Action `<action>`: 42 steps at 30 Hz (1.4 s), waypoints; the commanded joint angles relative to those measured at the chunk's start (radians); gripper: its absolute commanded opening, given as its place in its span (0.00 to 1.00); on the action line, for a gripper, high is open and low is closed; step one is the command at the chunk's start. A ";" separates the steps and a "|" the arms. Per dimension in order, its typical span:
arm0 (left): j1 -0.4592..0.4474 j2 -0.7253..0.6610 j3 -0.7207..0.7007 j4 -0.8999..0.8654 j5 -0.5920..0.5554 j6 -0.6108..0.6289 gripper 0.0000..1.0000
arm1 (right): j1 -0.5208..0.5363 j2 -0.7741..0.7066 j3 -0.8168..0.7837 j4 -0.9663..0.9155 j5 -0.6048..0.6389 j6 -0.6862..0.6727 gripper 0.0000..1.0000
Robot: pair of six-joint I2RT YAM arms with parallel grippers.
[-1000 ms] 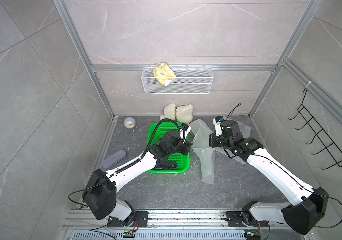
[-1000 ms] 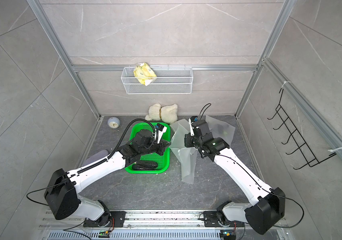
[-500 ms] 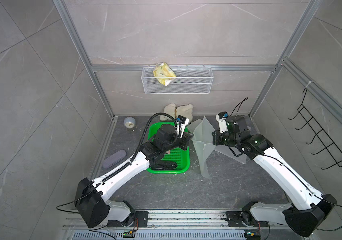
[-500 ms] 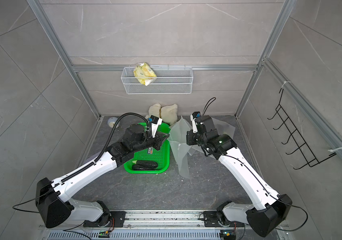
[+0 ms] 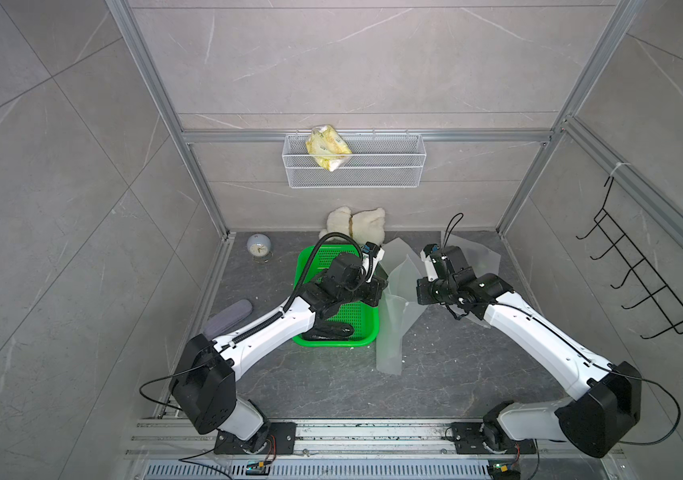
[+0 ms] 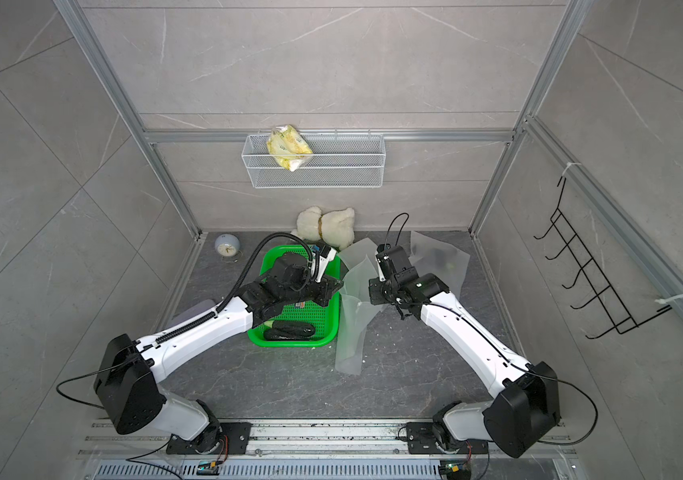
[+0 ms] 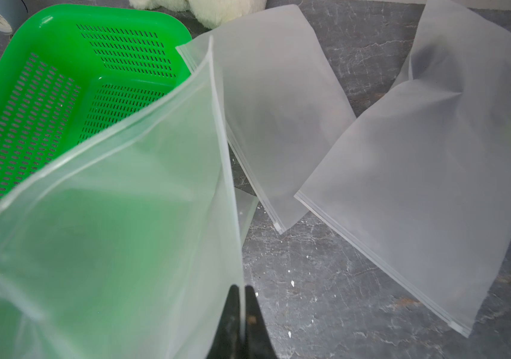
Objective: Place the eggplant in a zip-top bag and seal the zipper
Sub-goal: Open the zipper of the food storage bag at the center of the board, then pick up the eggplant from the basket.
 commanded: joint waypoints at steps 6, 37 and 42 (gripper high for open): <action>0.005 -0.037 -0.007 -0.002 0.043 -0.001 0.23 | -0.001 0.030 -0.014 0.042 -0.036 -0.003 0.00; 0.270 0.164 0.047 -0.559 0.033 0.555 0.68 | 0.017 0.045 -0.086 0.089 -0.099 -0.005 0.00; 0.300 0.221 0.047 -0.562 0.009 0.613 0.69 | 0.017 0.046 -0.100 0.099 -0.108 -0.012 0.00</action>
